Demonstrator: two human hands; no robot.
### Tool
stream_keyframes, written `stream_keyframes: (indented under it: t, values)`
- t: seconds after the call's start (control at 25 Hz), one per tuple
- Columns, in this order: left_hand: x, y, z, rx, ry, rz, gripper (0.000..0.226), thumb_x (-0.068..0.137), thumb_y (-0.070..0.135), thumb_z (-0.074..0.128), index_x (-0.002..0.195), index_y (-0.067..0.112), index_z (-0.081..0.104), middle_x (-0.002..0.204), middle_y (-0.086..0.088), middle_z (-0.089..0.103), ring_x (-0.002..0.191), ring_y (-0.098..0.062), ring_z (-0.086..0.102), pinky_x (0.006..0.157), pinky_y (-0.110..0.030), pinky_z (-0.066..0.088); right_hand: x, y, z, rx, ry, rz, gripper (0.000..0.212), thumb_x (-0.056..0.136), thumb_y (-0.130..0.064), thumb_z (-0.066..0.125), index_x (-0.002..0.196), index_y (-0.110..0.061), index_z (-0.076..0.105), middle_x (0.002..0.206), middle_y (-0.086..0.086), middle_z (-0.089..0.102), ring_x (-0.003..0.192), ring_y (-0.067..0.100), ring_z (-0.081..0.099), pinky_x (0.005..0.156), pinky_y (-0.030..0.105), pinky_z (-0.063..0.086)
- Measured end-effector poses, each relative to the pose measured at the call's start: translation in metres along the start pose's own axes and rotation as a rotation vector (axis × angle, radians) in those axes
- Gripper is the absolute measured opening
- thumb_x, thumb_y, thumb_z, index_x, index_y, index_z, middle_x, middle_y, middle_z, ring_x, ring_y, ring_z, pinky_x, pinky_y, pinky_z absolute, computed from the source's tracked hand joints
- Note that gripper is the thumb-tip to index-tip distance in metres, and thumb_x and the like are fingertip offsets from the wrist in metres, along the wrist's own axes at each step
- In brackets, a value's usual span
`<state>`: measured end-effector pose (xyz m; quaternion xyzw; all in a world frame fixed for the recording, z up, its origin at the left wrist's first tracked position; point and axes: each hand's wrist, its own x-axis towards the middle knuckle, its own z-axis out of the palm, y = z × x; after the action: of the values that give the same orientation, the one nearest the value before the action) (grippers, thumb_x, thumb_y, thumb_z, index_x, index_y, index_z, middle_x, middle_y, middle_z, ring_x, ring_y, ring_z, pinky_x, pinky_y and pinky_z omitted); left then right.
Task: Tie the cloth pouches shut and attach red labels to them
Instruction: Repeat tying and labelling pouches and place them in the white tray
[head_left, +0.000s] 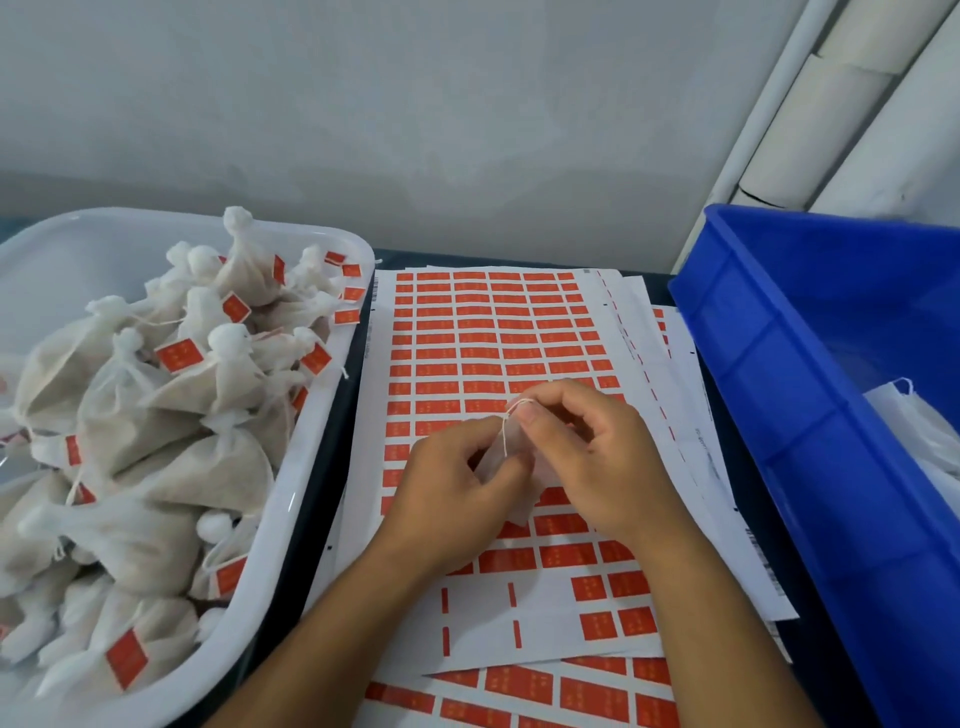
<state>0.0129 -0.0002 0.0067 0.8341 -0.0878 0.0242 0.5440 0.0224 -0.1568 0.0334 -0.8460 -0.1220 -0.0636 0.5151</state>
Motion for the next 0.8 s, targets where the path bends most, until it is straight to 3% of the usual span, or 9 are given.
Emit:
stream_keyframes:
  t: [0.36,0.64,0.8]
  values:
    - [-0.005,0.005,-0.002,-0.04,-0.048,-0.084,0.024,0.082,0.052,0.054,0.103,0.041,0.062,0.095,0.025,0.068,0.09,0.004,0.068,0.066,-0.016,0.06,-0.001,-0.004,-0.005,0.208,0.085,0.055,0.012,0.099,-0.042,0.059,0.098,-0.038,0.07,0.099,-0.027,0.069,0.101,-0.003,0.064,0.072,0.012,0.056]
    - [-0.007,0.009,-0.001,-0.093,-0.073,-0.088,0.027,0.087,0.059,0.052,0.105,0.041,0.063,0.099,0.022,0.07,0.091,0.003,0.069,0.062,-0.014,0.057,0.002,-0.004,-0.004,0.211,0.096,0.16,0.019,0.104,-0.046,0.048,0.098,-0.037,0.064,0.096,-0.02,0.071,0.094,0.002,0.069,0.071,0.018,0.06]
    - [-0.008,0.011,0.0,-0.131,-0.079,-0.075,0.038,0.09,0.065,0.042,0.098,0.037,0.066,0.095,0.024,0.068,0.091,0.0,0.068,0.062,-0.009,0.051,0.003,-0.004,-0.006,0.281,0.07,0.209,0.024,0.107,-0.041,0.046,0.102,-0.03,0.067,0.099,-0.015,0.074,0.097,0.008,0.071,0.081,0.034,0.064]
